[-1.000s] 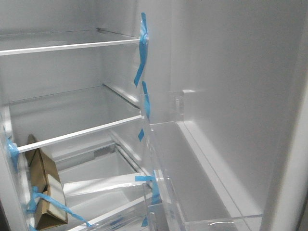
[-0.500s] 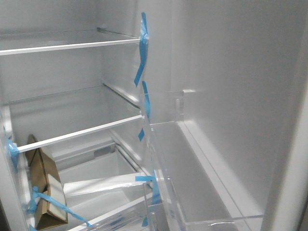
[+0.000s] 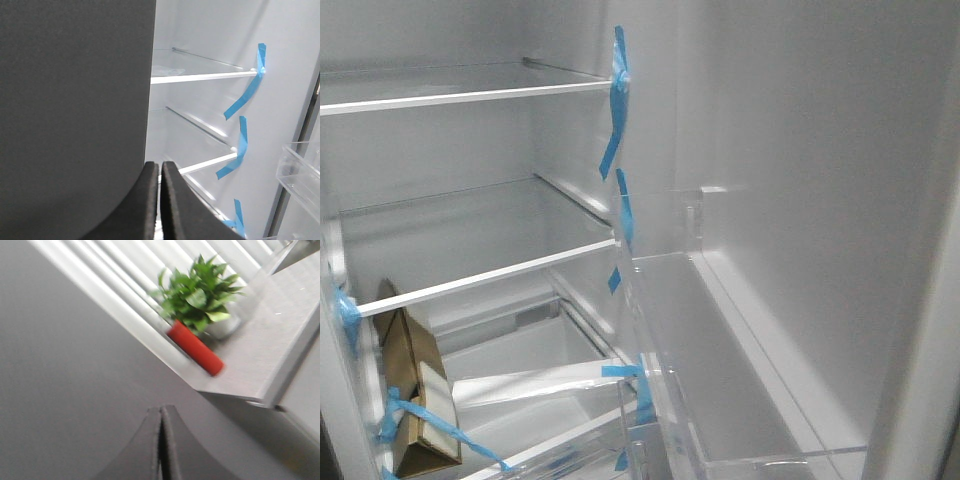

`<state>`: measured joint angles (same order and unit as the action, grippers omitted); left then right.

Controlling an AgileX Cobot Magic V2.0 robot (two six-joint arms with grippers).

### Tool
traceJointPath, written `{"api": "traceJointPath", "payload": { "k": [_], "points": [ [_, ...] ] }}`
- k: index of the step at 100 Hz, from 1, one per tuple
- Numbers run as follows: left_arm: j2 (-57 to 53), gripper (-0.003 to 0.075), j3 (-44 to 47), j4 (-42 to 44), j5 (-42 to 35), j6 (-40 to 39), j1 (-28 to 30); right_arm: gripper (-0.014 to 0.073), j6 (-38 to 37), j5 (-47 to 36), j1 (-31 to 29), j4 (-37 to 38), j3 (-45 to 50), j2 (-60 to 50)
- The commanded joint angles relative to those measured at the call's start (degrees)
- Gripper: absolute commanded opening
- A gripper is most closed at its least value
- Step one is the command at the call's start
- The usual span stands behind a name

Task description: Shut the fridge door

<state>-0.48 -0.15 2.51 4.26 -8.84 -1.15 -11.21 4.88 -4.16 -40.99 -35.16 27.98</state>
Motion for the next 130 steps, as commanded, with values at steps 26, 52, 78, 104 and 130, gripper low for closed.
{"api": "traceJointPath", "payload": {
  "k": [26,52,78,104,130],
  "points": [
    [-1.19,-0.002,2.31,-0.36,-4.75,-0.11,-0.11,-0.0071,0.51,-3.41,-0.31,-29.64,-4.03,11.96],
    [-1.19,-0.002,2.31,-0.36,-4.75,-0.11,-0.11,-0.0071,0.51,5.45,-0.31,-42.39,-4.4,16.5],
    [-1.19,-0.002,2.31,-0.36,-4.75,-0.11,-0.11,-0.0071,0.51,15.03,-0.31,-44.51,-7.3,19.18],
    [-1.19,-0.002,2.31,-0.36,-4.75,-0.11,-0.11,-0.0071,1.65,21.94,0.27,-44.28,-12.99,23.51],
    [-1.19,-0.002,2.31,-0.36,-4.75,-0.11,-0.11,-0.0071,2.62,20.54,5.98,-40.02,-19.4,28.12]
  ]
}}
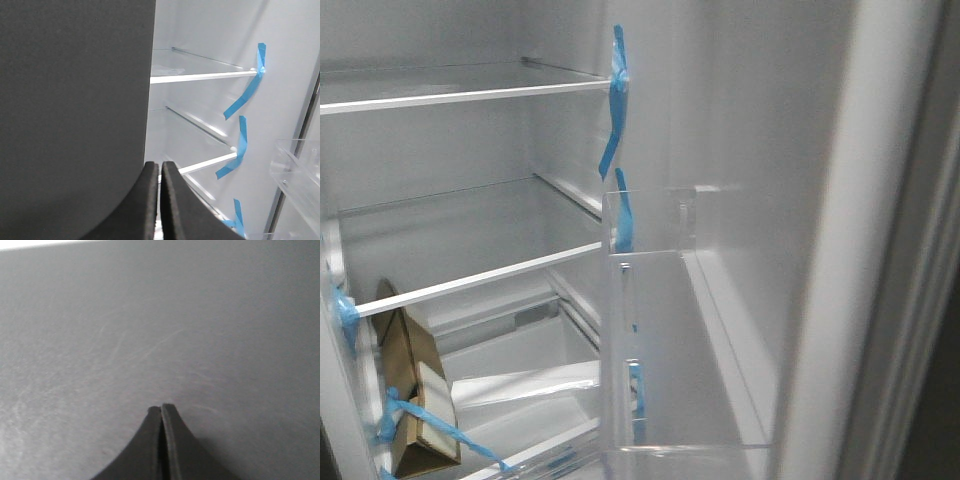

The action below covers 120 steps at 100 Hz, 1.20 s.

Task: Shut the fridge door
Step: 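Push the door with the right gripper, swinging it shut over the fridge opening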

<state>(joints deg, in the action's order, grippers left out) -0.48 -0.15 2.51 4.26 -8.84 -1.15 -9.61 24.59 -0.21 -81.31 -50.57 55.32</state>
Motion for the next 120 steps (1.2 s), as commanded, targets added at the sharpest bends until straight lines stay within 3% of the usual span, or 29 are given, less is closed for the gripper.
{"api": "traceJointPath", "payload": {
  "k": [1,120],
  "points": [
    [-1.19,-0.002,2.31,-0.36,-4.75,-0.11,-0.11,-0.0071,1.01,0.67,2.17,0.68,-4.31,0.91],
    [-1.19,-0.002,2.31,-0.36,-4.75,-0.11,-0.11,-0.0071,1.01,-8.64,26.08,29.33,-30.94,27.83]
  ]
}}
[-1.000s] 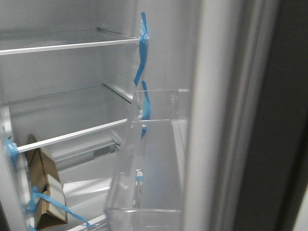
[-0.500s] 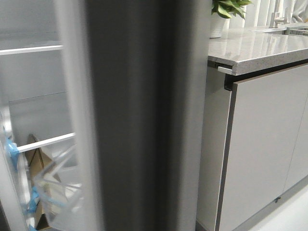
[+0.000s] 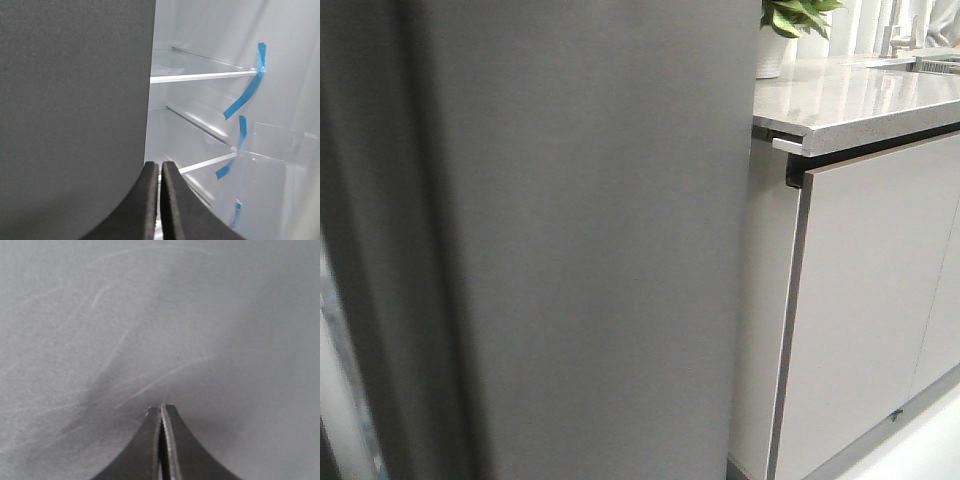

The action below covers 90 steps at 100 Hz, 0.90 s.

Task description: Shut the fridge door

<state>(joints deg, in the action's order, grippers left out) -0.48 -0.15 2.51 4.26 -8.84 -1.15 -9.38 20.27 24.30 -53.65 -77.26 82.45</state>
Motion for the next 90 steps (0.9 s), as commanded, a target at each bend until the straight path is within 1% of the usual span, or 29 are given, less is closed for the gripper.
{"api": "traceJointPath", "payload": {
  "k": [1,19,37,53,63,74,90],
  "points": [
    [-1.19,-0.002,2.31,-0.36,-4.75,-0.11,-0.11,-0.0071,0.78,-4.8,1.72,1.91,-4.48,0.92],
    [-1.19,-0.002,2.31,-0.36,-4.75,-0.11,-0.11,-0.0071,0.78,-10.63,5.59,8.22,-10.83,7.34],
    [-1.19,-0.002,2.31,-0.36,-4.75,-0.11,-0.11,-0.0071,0.78,-12.67,8.21,13.28,-19.23,14.81],
    [-1.19,-0.002,2.31,-0.36,-4.75,-0.11,-0.11,-0.0071,0.78,-12.1,8.62,13.56,-26.75,21.3],
    [-1.19,-0.002,2.31,-0.36,-4.75,-0.11,-0.11,-0.0071,0.78,-12.1,8.62,13.56,-29.87,24.13],
    [-1.19,-0.002,2.31,-0.36,-4.75,-0.11,-0.11,-0.0071,0.78,-12.23,8.62,13.56,-32.17,26.03],
    [-1.19,-0.002,2.31,-0.36,-4.75,-0.11,-0.11,-0.0071,0.78,-11.83,8.62,13.67,-32.46,26.38]
  ]
}}
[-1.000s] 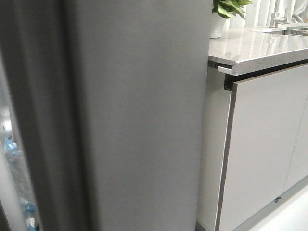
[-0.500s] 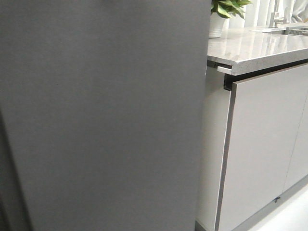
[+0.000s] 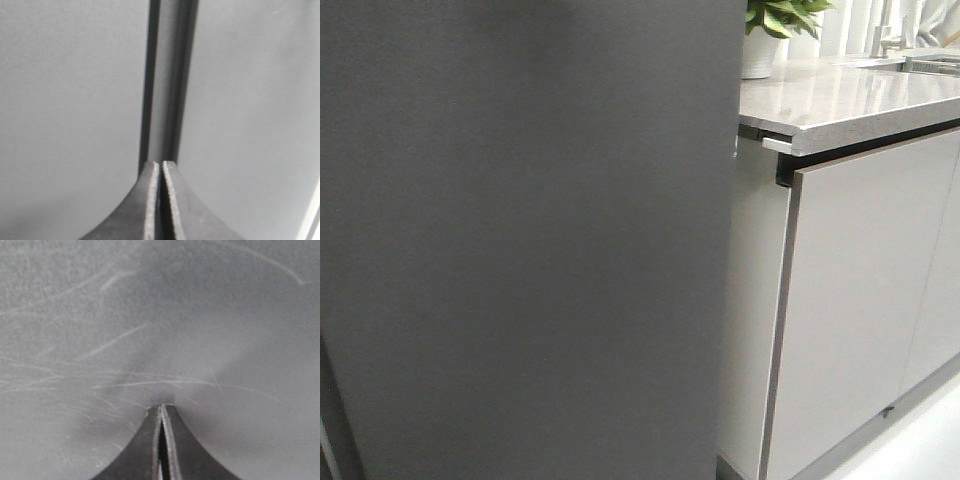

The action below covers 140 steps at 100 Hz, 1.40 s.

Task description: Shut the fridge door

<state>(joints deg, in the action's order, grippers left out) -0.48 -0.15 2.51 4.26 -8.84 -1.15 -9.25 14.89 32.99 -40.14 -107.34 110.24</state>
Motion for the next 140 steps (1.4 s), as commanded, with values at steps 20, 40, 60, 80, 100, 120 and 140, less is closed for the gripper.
{"api": "traceJointPath", "payload": {
  "k": [20,40,60,80,100,120,140],
  "points": [
    [-1.19,-0.002,2.31,-0.36,-4.75,-0.11,-0.11,-0.0071,0.65,-4.2,-1.55,1.37,-1.74,-3.95],
    [-1.19,-0.002,2.31,-0.36,-4.75,-0.11,-0.11,-0.0071,0.65,-3.81,-5.98,4.85,5.98,-12.0],
    [-1.19,-0.002,2.31,-0.36,-4.75,-0.11,-0.11,-0.0071,0.65,-4.68,-12.16,10.7,19.98,-25.98],
    [-1.19,-0.002,2.31,-0.36,-4.75,-0.11,-0.11,-0.0071,0.65,-4.68,-19.07,18.49,34.39,-41.18],
    [-1.19,-0.002,2.31,-0.36,-4.75,-0.11,-0.11,-0.0071,0.65,-4.31,-22.61,27.66,46.98,-55.26],
    [-1.19,-0.002,2.31,-0.36,-4.75,-0.11,-0.11,-0.0071,0.65,-4.32,-27.6,28.18,61.85,-70.27],
    [-1.19,-0.002,2.31,-0.36,-4.75,-0.11,-0.11,-0.0071,0.65,-9.79,-31.56,28.18,77.06,-84.65]
  ]
}}
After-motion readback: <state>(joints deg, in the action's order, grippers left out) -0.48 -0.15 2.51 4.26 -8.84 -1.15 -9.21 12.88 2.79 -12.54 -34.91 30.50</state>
